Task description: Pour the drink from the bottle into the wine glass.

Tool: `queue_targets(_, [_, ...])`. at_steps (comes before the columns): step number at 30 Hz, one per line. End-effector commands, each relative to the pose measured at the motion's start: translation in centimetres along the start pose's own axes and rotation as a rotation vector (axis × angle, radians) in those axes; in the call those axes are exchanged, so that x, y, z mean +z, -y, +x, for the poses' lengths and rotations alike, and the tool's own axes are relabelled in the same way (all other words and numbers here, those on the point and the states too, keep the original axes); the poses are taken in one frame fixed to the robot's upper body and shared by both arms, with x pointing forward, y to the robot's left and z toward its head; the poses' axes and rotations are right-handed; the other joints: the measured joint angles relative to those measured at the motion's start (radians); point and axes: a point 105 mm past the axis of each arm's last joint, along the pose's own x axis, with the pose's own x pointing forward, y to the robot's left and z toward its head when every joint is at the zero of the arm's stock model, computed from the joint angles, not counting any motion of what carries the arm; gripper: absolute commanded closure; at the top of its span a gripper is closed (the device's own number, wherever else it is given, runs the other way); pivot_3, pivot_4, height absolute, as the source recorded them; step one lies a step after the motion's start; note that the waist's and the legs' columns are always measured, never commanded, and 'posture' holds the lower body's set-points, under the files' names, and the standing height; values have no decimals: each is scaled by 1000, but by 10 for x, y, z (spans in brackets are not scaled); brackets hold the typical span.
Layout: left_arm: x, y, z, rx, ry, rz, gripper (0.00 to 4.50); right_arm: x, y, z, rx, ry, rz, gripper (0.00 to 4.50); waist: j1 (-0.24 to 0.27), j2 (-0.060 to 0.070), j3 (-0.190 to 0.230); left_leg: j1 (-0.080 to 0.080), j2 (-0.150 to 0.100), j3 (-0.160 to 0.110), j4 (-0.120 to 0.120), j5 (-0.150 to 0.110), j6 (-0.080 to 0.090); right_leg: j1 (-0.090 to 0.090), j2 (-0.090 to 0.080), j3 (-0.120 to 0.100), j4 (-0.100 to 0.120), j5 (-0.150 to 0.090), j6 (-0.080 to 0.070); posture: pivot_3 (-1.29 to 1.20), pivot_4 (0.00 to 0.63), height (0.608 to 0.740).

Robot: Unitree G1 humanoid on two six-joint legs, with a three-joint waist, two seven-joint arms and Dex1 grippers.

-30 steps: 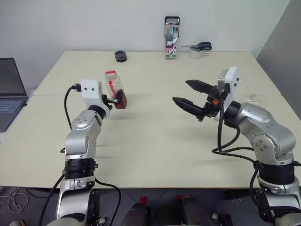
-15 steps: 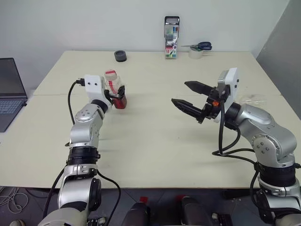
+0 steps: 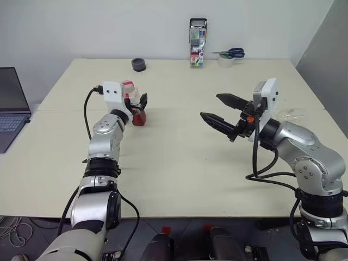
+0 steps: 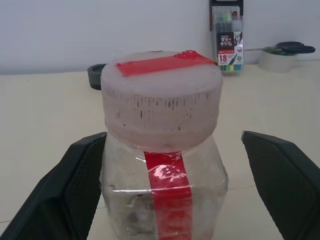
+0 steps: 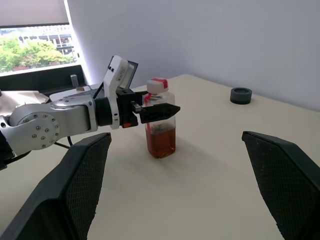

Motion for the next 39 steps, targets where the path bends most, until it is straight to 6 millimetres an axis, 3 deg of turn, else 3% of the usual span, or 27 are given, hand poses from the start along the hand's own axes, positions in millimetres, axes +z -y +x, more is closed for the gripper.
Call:
queue_targets(1, [20,2,5,-12,61,32,18,17,-6,-1,18,54,-38,0,0,0,0,0,0,0,0,0,0,0,0,0,0,0,0,0,150,740])
queue_targets(12, [21,1,7,-7,70,24,18,19,-5,0,13,58,-36,0,0,0,0,0,0,0,0,0,0,-1,0,0,1,0,0,0,150,740])
queue_targets(16, [22,-1,5,2,77,13,864,19,-5,0,14,59,-36,0,0,0,0,0,0,0,0,0,0,-1,0,0,1,0,0,0,150,740])
queue_targets(20, [21,-2,5,10,75,7,2150,19,-4,0,12,58,-35,0,0,0,0,-1,0,0,0,0,0,-1,0,0,1,0,0,0,150,740])
queue_targets(22, [20,-4,4,18,72,-5,2521,19,-4,0,14,56,-36,0,0,0,0,-1,0,0,0,0,0,-2,0,0,1,0,0,0,150,740])
queue_targets(29, [22,0,2,11,74,7,2526,18,-3,0,10,55,-40,0,-1,0,0,-2,0,1,0,0,0,-4,0,1,2,0,0,0,150,740])
queue_targets(34, [47,35,4,-174,112,71,2526,21,-1,1,9,50,-55,0,-1,0,0,-8,0,1,3,0,0,-9,0,0,3,0,0,0,150,740])
queue_targets(39, [67,112,-12,-623,119,133,2526,30,-2,0,46,29,-79,0,0,0,0,-11,-1,0,3,0,0,-9,0,-1,2,0,0,0,150,740])
